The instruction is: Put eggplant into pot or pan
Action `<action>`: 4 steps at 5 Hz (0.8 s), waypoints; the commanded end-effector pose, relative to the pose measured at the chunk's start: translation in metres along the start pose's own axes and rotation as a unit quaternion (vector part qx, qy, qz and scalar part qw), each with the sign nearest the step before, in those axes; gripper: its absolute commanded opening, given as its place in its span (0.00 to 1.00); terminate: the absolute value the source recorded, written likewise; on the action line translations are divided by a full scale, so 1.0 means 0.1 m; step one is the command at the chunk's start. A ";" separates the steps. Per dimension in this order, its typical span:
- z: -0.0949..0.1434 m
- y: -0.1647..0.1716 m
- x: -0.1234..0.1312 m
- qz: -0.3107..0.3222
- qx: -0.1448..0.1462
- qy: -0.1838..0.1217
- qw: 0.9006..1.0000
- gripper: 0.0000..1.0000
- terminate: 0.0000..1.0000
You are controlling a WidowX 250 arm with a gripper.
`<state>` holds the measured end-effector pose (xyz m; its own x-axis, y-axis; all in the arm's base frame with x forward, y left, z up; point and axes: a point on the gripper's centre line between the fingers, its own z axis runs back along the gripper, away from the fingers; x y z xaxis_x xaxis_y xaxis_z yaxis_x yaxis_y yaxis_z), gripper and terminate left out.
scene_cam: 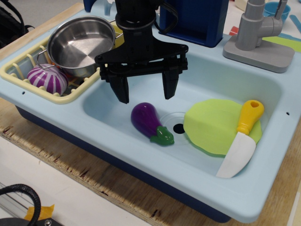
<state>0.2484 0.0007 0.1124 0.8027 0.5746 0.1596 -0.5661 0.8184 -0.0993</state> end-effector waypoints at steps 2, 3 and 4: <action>-0.13 0.02 -0.03 0.036 0.010 -0.015 0.999 1.00 0.00; -0.25 0.06 -0.05 0.051 0.012 -0.015 0.999 1.00 0.00; -0.38 0.04 -0.03 0.053 0.010 -0.015 0.998 1.00 0.00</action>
<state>0.2538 0.0023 0.0619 0.7281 0.6677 0.1548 -0.6661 0.7426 -0.0699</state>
